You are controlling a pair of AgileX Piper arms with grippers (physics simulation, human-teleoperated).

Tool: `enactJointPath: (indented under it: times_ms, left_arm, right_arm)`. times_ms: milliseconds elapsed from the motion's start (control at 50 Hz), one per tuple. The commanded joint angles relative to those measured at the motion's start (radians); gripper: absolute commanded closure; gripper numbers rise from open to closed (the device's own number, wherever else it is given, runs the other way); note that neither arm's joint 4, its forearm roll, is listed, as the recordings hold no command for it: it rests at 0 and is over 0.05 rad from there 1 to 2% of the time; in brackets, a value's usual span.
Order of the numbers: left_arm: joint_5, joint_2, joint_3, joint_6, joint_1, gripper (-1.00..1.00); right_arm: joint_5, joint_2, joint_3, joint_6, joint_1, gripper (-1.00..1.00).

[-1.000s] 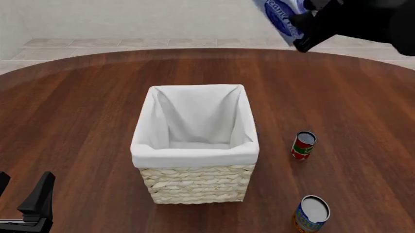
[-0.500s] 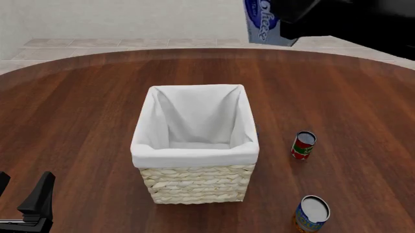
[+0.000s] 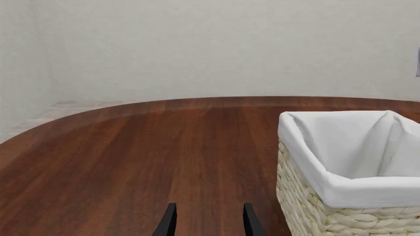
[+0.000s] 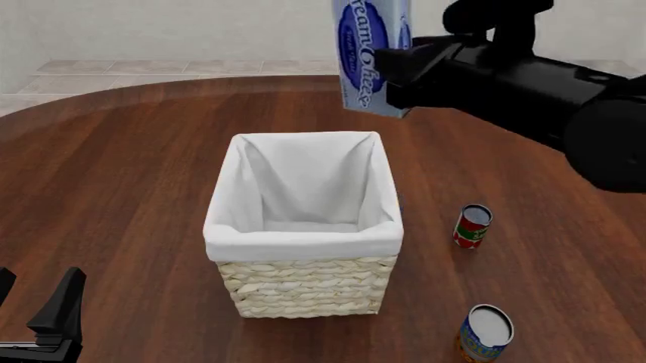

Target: Pick up the cream cheese box, and put it in the basket.

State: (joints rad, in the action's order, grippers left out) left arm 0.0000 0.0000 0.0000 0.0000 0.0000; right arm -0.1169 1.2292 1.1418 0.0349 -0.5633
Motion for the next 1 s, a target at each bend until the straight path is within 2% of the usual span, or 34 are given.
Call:
enactJointPath:
  times_ms: [20,400,1000]
  left_arm:
    - [0.000,0.000,0.000,0.000,0.000,-1.00]
    - [0.000,0.000,0.000,0.000,0.000,-1.00]
    - [0.000,0.000,0.000,0.000,0.000,-1.00]
  right_arm:
    - [0.068,0.039,-0.046,-0.035,-0.040,1.00]
    - [0.094,0.109,-0.058,-0.003,-0.082,1.00]
    - [0.158,0.198,-0.113,-0.013,-0.141,1.00]
